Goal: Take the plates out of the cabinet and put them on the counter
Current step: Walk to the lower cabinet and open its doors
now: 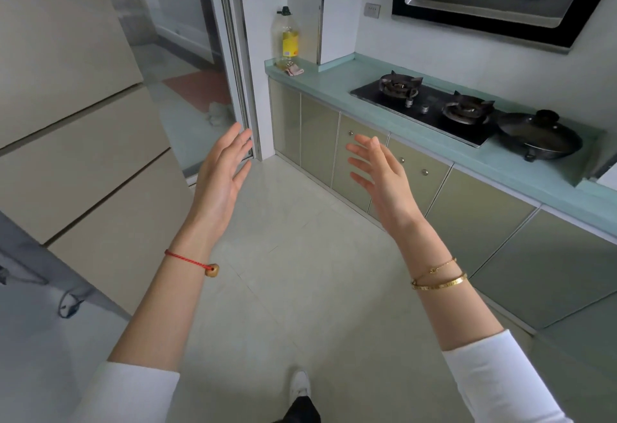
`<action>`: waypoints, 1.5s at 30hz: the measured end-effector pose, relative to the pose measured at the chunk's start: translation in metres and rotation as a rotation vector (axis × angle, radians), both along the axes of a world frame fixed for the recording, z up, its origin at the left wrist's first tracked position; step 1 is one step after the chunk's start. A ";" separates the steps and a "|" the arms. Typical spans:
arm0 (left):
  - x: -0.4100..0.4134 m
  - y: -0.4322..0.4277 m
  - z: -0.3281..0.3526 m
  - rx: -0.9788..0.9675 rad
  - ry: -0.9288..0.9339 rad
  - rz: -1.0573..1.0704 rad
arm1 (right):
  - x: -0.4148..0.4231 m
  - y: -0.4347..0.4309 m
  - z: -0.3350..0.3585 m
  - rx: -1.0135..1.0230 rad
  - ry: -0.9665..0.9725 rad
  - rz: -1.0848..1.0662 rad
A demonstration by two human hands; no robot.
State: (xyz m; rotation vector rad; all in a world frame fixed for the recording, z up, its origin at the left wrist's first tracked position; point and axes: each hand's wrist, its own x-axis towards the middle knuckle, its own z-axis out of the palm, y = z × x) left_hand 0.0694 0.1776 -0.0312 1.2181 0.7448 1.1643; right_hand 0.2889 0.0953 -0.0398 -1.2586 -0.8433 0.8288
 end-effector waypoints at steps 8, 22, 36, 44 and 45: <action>0.043 0.133 0.003 0.011 -0.035 -0.026 | 0.039 0.128 0.009 0.007 0.008 -0.022; 0.118 0.342 -0.025 -0.013 -0.022 -0.010 | 0.113 0.342 -0.015 -0.007 0.029 0.007; 0.188 0.583 -0.019 -0.027 -0.051 0.086 | 0.193 0.612 -0.012 -0.007 0.062 0.099; 0.194 0.738 -0.043 -0.032 -0.061 0.067 | 0.204 0.764 -0.031 -0.041 0.072 0.095; 0.194 0.761 -0.045 -0.046 -0.047 0.065 | 0.204 0.784 -0.034 -0.042 0.073 0.087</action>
